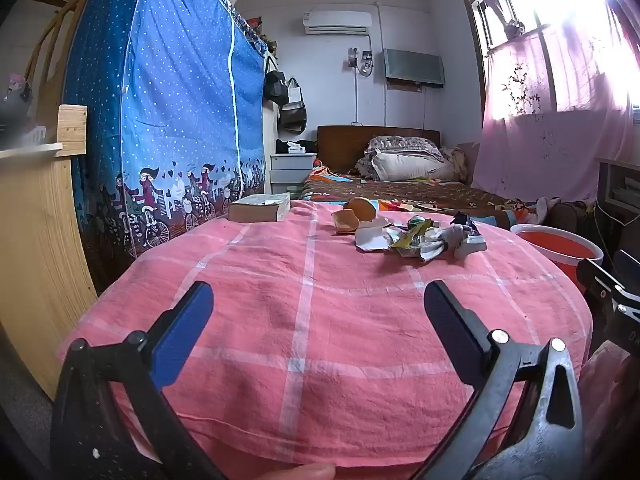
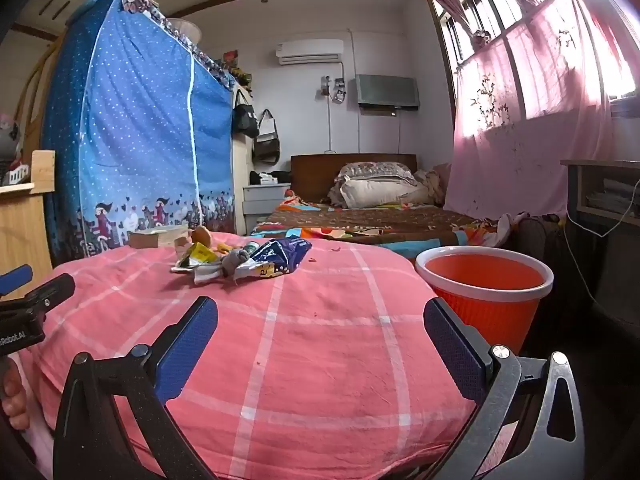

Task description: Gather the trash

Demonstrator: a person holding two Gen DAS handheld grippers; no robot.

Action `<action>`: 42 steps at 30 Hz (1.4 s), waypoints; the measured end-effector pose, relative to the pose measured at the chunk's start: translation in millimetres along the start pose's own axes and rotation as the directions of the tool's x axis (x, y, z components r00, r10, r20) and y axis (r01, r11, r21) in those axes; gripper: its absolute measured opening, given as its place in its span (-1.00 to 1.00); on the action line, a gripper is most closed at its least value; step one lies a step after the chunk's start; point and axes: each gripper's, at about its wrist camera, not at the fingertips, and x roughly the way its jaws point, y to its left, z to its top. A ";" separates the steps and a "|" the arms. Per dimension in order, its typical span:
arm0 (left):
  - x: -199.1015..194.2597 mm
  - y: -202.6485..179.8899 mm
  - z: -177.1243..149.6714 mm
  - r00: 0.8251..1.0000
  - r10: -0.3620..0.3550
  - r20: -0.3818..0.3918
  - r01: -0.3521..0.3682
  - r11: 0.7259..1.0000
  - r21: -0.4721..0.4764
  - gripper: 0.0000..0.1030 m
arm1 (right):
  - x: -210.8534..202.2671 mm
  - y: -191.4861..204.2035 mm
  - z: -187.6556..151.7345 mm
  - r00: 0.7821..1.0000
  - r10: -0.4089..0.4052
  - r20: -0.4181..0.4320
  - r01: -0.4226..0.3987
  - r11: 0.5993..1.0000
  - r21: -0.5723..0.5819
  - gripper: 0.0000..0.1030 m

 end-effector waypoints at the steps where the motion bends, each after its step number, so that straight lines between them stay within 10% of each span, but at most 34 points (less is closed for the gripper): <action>1: 0.1 -0.1 -0.1 1.000 -0.002 0.000 0.002 1.000 0.003 1.00 | 0.1 0.2 0.0 1.000 -0.002 0.000 0.002 1.000 -0.006 1.00; 42: 2.5 2.5 -5.1 1.000 -0.003 0.003 0.003 1.000 -0.005 1.00 | 0.3 0.0 -0.5 1.000 -0.001 -0.002 0.001 1.000 0.000 1.00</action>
